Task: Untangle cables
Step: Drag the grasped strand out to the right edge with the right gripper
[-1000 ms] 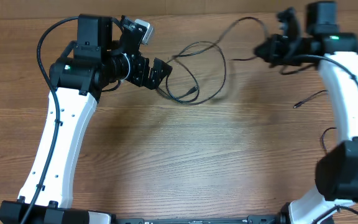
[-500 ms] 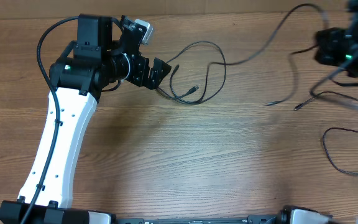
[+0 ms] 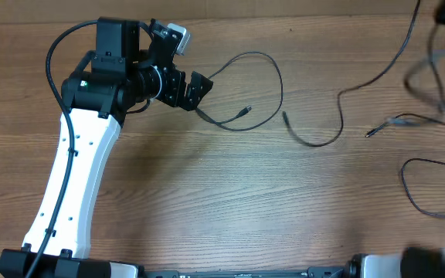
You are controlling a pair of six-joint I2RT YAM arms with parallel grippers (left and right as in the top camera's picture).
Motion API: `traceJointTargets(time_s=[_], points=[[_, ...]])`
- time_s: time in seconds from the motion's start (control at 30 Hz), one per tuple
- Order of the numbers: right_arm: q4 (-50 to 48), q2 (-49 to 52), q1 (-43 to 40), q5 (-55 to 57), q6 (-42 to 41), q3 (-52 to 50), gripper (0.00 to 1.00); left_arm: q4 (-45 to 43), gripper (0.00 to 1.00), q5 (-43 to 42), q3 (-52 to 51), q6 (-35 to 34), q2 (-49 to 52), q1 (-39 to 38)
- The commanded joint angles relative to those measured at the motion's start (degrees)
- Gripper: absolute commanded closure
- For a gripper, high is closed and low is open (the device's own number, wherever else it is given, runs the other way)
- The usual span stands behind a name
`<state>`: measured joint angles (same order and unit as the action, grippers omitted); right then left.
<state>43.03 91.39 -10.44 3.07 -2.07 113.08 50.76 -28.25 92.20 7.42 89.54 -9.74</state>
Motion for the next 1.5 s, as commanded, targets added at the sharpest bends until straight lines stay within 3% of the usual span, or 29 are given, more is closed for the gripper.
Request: traceJointTargets(time_s=[0.0, 0.13, 0.33, 0.63, 0.87, 1.03, 1.13, 1.47], points=[[-0.7, 8.9, -1.1, 2.4, 0.6, 7.4, 0.96, -0.2, 0.00, 0.1, 0.6, -0.6, 0.1, 0.1], [-1.9, 18.4, -4.0, 2.4, 0.6, 13.2, 0.96, -0.2, 0.00, 0.2, 0.6, -0.6, 0.1, 0.1], [-1.5, 29.0, -9.6, -0.3, 0.7, 13.7, 0.96, -0.2, 0.00, 0.1, 0.6, -2.7, 0.1, 0.1], [-2.6, 42.1, -9.3, -7.4, 3.8, 13.7, 0.96, -0.2, 0.00, 0.1, 0.6, -5.4, 0.1, 0.0], [-1.6, 42.8, -6.9, -7.7, 6.7, 17.1, 0.96, -0.7, 0.00, 0.1, 0.6, -7.5, 0.1, 0.0], [7.3, 42.8, -7.0, -3.1, 6.7, 32.5, 0.96, -1.2, 0.00, 0.4, 0.6, -7.4, 0.1, 0.0], [6.9, 42.8, -7.0, -5.3, 6.7, 37.9, 0.96, -2.6, 0.00, 0.3, 0.6, -7.4, 0.1, 0.0], [0.0, 48.0, -6.9, -10.7, 8.6, 36.5, 0.96, -2.6, 0.00, 0.1, 0.6, -7.9, 0.1, 0.0]])
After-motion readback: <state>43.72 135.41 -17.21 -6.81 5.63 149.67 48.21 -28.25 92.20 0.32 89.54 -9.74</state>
